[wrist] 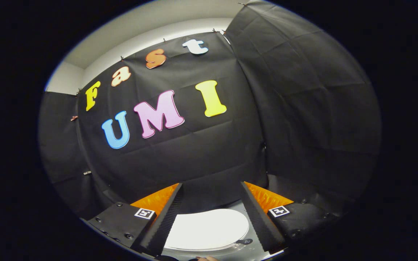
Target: Open the toilet lid.
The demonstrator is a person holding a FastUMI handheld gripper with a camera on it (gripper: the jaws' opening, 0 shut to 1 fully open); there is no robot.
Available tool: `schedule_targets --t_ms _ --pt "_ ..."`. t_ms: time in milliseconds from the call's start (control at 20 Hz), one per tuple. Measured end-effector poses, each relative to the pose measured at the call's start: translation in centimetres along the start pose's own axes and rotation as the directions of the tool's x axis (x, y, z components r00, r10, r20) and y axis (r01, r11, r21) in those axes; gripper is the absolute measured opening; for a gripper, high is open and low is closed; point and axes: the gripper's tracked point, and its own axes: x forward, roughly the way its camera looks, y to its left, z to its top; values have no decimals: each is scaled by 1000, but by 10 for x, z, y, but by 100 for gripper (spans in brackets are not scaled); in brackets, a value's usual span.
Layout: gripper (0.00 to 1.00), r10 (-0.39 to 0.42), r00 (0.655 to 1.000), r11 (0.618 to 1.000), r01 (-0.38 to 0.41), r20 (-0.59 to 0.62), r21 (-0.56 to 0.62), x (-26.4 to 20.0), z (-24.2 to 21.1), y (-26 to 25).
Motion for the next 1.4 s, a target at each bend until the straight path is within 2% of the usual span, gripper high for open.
schedule_targets --t_ms 300,500,850,1000,1250,1400 --pt "98 -81 989 988 96 -125 119 49 -56 -51" --pt "98 -122 964 967 169 -237 190 65 -120 -104" --pt "99 -132 914 908 267 -384 322 85 -216 -156" --pt "99 -135 870 881 325 -475 345 80 -261 -170" --pt "99 -96 853 813 365 -513 453 87 -300 -178" --pt "99 -102 821 784 414 -561 463 81 -325 -188"
